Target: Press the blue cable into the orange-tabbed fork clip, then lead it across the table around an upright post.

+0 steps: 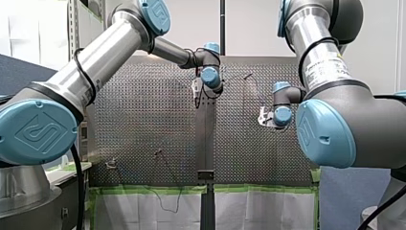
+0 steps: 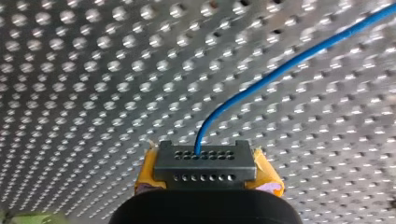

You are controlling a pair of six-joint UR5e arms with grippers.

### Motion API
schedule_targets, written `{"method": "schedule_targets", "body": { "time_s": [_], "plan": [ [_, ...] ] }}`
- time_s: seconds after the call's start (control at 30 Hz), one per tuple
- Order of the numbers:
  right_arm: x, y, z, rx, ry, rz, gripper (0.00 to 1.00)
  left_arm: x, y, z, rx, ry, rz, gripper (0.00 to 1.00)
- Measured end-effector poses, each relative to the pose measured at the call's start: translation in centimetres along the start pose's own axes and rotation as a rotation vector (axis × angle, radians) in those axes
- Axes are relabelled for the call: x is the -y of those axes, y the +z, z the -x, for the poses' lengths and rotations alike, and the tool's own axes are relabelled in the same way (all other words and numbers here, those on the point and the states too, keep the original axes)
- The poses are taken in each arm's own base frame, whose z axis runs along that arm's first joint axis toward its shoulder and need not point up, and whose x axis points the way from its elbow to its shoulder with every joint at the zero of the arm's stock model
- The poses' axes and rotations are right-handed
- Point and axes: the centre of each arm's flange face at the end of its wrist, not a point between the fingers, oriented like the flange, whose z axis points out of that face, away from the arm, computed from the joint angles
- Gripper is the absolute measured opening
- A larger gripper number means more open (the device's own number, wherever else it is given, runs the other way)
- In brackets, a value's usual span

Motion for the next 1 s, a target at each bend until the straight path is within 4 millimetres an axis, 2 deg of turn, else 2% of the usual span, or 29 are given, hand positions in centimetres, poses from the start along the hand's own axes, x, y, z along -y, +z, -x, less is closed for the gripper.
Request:
{"method": "schedule_targets", "body": {
  "time_s": [0.37, 0.77, 1.0],
  "plan": [
    [-3.5, 0.7, 7.3, 0.092, 0.019, 0.089, 0.00, -0.1, -0.1, -0.1, -0.007, 0.001, 0.014, 1.00],
    [-7.7, 1.5, 12.3, 0.134, 0.023, 0.148, 0.00, 0.1, -0.4, -0.2, -0.023, -0.011, 0.014, 1.00],
    [-10.0, 2.1, 14.2, 0.147, 0.025, 0.177, 0.00, 0.5, -0.9, -0.4, -0.041, -0.006, 0.008, 1.00]
  ]
}}
